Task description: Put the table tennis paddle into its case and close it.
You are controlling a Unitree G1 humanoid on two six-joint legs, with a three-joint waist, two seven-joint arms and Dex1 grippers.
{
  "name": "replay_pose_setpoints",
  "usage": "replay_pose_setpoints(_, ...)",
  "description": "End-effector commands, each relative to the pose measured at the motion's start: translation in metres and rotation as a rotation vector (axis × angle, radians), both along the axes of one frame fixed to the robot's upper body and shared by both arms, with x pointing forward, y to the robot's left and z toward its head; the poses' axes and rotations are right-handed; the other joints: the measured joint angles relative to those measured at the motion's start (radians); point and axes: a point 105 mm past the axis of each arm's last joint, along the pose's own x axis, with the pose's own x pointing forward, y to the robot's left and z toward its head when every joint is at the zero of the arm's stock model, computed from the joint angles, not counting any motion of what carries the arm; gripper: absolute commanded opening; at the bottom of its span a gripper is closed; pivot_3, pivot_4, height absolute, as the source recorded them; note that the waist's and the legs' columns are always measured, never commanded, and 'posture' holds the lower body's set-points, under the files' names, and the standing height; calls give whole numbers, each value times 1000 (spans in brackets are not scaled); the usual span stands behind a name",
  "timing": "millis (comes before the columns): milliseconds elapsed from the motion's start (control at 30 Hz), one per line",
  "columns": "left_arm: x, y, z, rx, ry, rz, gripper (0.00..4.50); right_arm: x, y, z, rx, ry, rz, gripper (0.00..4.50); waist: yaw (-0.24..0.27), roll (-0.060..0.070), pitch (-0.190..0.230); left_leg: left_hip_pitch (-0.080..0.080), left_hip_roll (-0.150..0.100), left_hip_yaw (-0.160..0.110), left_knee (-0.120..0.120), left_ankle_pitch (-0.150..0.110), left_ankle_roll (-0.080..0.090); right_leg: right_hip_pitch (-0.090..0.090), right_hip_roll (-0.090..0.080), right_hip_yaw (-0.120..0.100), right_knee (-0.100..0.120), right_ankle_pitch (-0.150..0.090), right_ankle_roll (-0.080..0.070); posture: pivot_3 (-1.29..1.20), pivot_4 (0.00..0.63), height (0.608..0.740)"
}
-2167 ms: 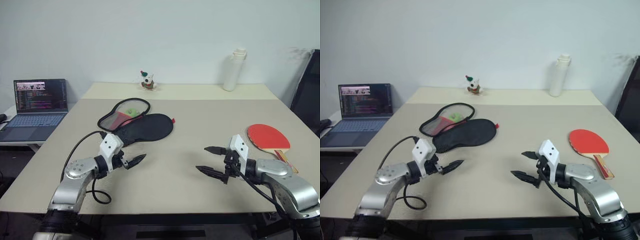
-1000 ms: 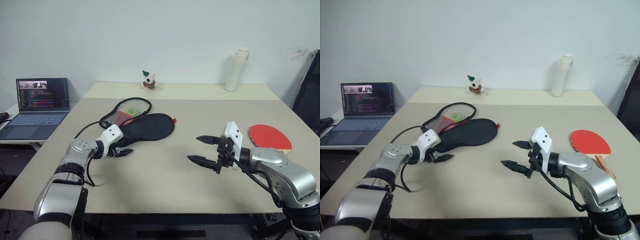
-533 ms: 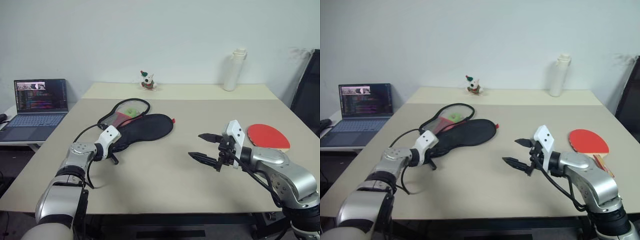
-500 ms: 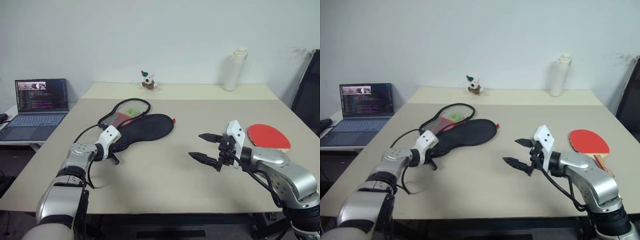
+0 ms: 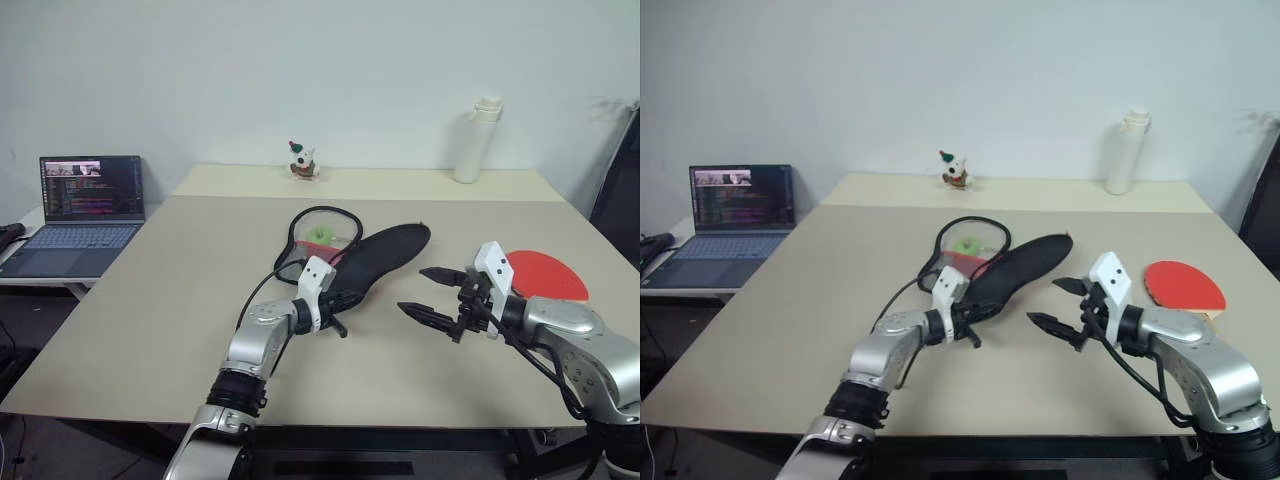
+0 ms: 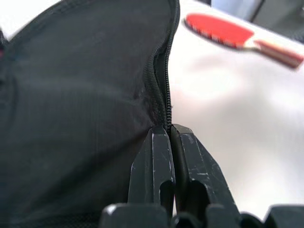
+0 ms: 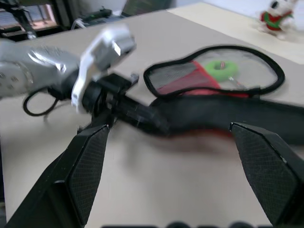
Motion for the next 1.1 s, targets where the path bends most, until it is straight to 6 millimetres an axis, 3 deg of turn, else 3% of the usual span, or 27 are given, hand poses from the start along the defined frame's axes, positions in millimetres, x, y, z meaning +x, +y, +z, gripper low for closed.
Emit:
replay_pose_setpoints(33,2,-9,20,-35,-46,7,39,-6,-1,16,10,-59,11,4500,-8,0,0,0,0,0,0,0,0,0,0,0,0,0,0,0,150,740)
replay_pose_setpoints(67,2,-8,21,-38,-46,14,39,-6,-1,16,11,-57,8,4500,-12,0,0,0,0,0,0,0,0,0,0,0,0,0,0,0,150,740)
replay_pose_setpoints(167,-2,-7,21,-47,-39,-3,778,-5,-3,16,22,-54,-14,4500,-13,0,0,0,0,0,-1,0,0,0,1,0,0,0,0,0,150,740)
replay_pose_setpoints(333,-21,-1,21,-35,-37,-89,2538,4,-11,13,46,-29,-105,4500,-13,0,0,-1,1,0,-1,0,0,0,0,1,-1,0,0,0,150,740)
replay_pose_setpoints(567,-45,35,36,-35,-78,-181,2538,22,-17,7,100,44,-222,4500,-13,0,0,0,2,-1,-1,0,0,0,0,1,-1,-1,-1,0,150,740)
replay_pose_setpoints(733,-25,94,64,-27,-172,-10,2538,46,-10,-23,117,170,-367,4500,-16,0,0,0,2,0,-1,0,0,-1,0,1,-1,-1,-2,0,150,740)
replay_pose_setpoints(833,-21,124,69,42,-227,84,2538,62,-8,-43,100,218,-461,4500,-17,1,0,1,2,0,-2,0,0,-1,0,1,0,-1,-2,0,150,740)
replay_pose_setpoints(967,-26,141,72,20,-224,134,2538,76,-2,-58,117,272,-525,4500,-13,1,0,-3,1,0,-2,0,0,-3,-1,1,-1,2,-7,0,150,740)
replay_pose_setpoints(1100,-34,142,72,10,-223,133,2538,87,13,-61,134,288,-527,4500,-15,1,0,-3,2,1,-3,0,0,-4,-2,2,-1,2,-7,0,150,740)
